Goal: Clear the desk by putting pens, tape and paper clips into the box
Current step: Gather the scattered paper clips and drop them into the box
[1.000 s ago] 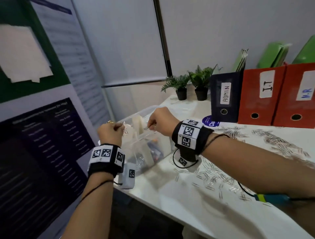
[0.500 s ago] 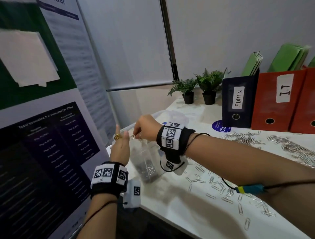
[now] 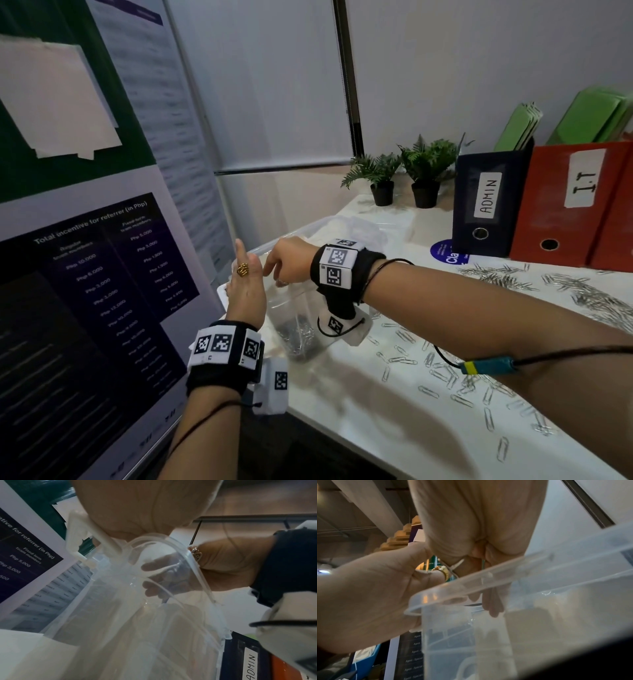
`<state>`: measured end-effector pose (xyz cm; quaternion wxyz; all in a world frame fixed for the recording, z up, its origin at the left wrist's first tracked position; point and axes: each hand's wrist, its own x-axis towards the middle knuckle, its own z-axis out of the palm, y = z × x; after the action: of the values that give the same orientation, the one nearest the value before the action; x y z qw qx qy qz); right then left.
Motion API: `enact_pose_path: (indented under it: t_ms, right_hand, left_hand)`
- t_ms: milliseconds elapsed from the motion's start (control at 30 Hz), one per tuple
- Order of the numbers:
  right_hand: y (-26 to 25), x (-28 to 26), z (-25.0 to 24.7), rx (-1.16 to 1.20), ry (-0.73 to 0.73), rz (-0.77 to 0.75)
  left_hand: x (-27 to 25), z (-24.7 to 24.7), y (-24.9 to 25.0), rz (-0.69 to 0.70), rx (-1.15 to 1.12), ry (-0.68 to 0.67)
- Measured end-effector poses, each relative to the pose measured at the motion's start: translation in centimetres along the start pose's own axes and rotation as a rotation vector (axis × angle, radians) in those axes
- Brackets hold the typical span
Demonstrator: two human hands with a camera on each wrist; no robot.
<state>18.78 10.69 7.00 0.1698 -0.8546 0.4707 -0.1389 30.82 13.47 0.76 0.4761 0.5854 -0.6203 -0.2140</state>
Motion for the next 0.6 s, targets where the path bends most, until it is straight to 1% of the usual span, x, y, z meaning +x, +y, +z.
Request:
enact_pose_path:
  t_ms: [167,233,333,367,400,433,500,567,600]
  right_hand:
    - [0.4,0.0,0.0,0.014,0.042,0.018]
    - [0.5,-0.1,-0.1,0.017,0.058,0.030]
    - [1.1,-1.2,-1.0,0.009,0.151,-0.011]
    - [1.4,-1.9,-1.5,0.018,0.199,-0.031]
    - [2.0,-2.8,-2.2,0.030,0.246,-0.043]
    - [2.6,-3.9,-2.9,0.045,0.294,-0.048]
    - [4.7,-6.2,-4.2,0.087,0.393,-0.023]
    - [7.6,-8.8,-4.8,0.100,0.453,0.040]
    - [9.4,-10.0,-4.8,0.081,0.446,0.092]
  left_hand:
    - [-0.4,0.0,0.1,-0.003,-0.022,0.005]
    - [-0.6,-0.1,0.6,-0.028,-0.030,-0.002]
    - [-1.5,0.2,2.0,-0.052,0.091,0.005]
    - [-1.9,0.5,2.6,-0.020,0.173,0.012]
    - [-2.2,0.8,3.0,0.043,0.265,0.020]
    - [-2.7,1.2,3.5,0.125,0.345,0.029]
    - [-3.6,2.4,4.5,0.276,0.432,0.036]
    - [-4.6,4.0,5.9,0.399,0.477,-0.013]
    - [-5.2,5.1,6.5,0.439,0.502,-0.066]
